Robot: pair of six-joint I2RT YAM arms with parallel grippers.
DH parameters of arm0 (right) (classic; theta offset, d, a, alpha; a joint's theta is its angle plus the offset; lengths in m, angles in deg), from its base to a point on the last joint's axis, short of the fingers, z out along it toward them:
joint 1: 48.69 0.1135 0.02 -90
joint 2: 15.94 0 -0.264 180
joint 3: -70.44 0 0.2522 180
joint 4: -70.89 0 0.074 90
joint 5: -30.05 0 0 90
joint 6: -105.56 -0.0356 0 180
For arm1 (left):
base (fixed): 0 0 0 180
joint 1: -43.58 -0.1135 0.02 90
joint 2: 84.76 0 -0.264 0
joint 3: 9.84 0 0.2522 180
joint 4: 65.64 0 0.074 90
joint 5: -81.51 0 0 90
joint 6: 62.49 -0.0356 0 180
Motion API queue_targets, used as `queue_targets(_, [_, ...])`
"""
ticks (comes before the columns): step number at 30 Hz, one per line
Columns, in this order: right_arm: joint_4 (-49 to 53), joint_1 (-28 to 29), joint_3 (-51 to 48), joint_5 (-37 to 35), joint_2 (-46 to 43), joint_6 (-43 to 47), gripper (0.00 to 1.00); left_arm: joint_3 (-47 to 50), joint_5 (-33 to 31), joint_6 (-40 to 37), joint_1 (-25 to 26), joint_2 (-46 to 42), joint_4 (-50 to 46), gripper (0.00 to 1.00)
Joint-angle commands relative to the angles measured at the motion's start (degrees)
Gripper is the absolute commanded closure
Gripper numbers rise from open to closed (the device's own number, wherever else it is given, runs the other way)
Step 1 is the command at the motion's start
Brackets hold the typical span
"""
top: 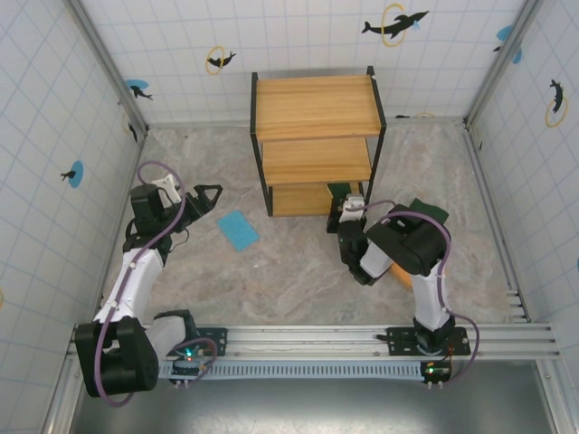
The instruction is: Place and organize the cleaning sponges onto the shelf
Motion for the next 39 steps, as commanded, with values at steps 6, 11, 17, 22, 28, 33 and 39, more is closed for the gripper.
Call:
queue_targets(6, [5.8, -0.5, 3.2, -0.2, -0.7, -2.5, 0.48, 0.6, 1.4, 0.1, -0.5, 0.2, 1.2, 0.02])
queue_targets(11, [6.0, -0.8, 3.4, -0.2, 0.6, -3.6, 0.47, 0.7, 1.5, 0.1, -0.5, 0.1, 1.2, 0.02])
queue_targets(17, [5.1, -1.1, 3.4, -0.2, 1.8, -3.8, 0.47, 0.7, 1.6, 0.2, -0.5, 0.3, 1.3, 0.02])
queue_targets(22, [8.6, -1.6, 4.6, 0.8, 0.8, -4.3, 0.45, 0.7, 1.5, 0.3, -0.3, 0.6, 1.6, 0.02])
queue_targets(28, [12.2, -1.6, 5.6, 0.8, -0.9, -4.3, 0.45, 1.1, 1.6, 0.5, -0.4, 0.5, 2.0, 0.02])
queue_targets(33, [17.8, -1.6, 8.0, 0.3, -1.6, -4.8, 0.44, 1.2, 1.8, 0.5, -0.3, 0.5, 2.3, 0.02])
queue_targets(39, [19.5, -2.0, 8.6, -0.2, -1.5, -6.8, 0.44, 1.5, 1.8, 0.6, -0.4, 0.4, 2.4, 0.02])
